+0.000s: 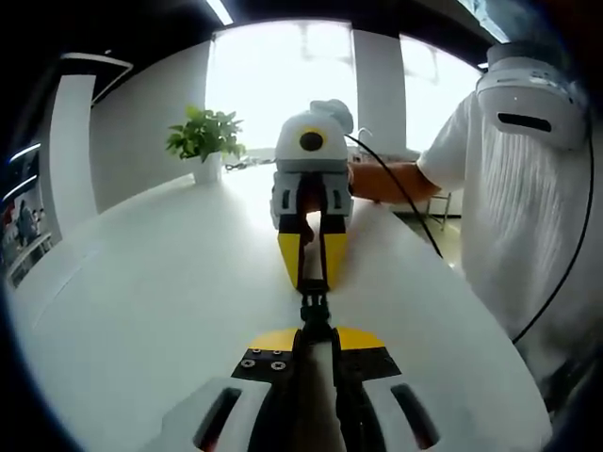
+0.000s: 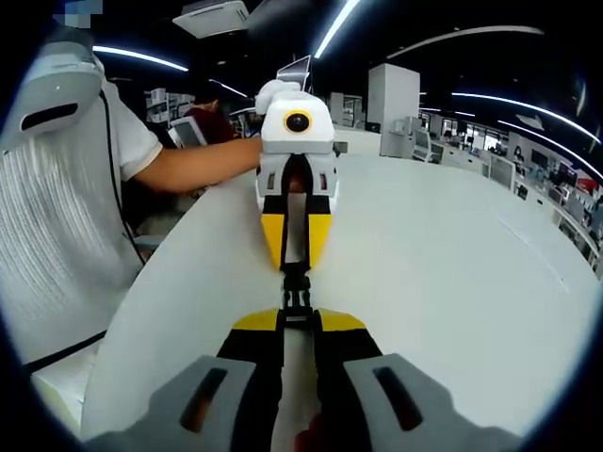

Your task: Snap the two parts of the plastic buckle together until the buckle closes and remains connected.

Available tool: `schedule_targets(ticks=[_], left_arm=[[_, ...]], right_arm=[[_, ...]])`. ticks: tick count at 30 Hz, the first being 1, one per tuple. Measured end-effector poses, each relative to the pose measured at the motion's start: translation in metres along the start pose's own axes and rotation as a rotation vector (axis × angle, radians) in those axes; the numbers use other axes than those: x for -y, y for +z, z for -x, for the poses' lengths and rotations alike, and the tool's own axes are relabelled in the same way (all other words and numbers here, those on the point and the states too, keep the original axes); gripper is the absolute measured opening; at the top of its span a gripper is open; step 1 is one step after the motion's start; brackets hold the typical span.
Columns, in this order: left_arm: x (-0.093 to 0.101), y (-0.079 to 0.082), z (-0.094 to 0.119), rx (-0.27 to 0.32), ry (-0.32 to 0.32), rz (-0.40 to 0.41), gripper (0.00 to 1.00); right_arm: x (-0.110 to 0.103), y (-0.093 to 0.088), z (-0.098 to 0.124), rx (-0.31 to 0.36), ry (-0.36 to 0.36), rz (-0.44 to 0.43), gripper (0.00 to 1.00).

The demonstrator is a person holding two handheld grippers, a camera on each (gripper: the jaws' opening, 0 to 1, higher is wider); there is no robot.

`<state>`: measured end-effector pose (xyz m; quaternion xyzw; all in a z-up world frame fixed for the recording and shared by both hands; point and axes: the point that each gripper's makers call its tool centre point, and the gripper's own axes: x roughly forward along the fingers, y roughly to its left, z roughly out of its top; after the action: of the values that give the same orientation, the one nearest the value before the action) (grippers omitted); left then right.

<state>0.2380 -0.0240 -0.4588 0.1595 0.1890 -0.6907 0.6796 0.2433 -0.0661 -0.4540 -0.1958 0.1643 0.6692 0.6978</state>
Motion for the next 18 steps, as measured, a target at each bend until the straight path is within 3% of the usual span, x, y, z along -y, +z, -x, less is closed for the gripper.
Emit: schedule_targets(ticks=[6, 18], left_arm=[[0.0007, -0.0016, 0.0003, -0.009, -0.003, -0.002, 0.12], [0.0006, 0.0007, -0.0061, -0.016, -0.01, -0.009, 0.12]], right_arm=[[0.0014, -0.0007, 0.0007, 0.037, 0.002, -0.024, 0.12], [-0.0009, 0.0023, -0.0024, 0.002, 0.011, 0.0, 0.12]])
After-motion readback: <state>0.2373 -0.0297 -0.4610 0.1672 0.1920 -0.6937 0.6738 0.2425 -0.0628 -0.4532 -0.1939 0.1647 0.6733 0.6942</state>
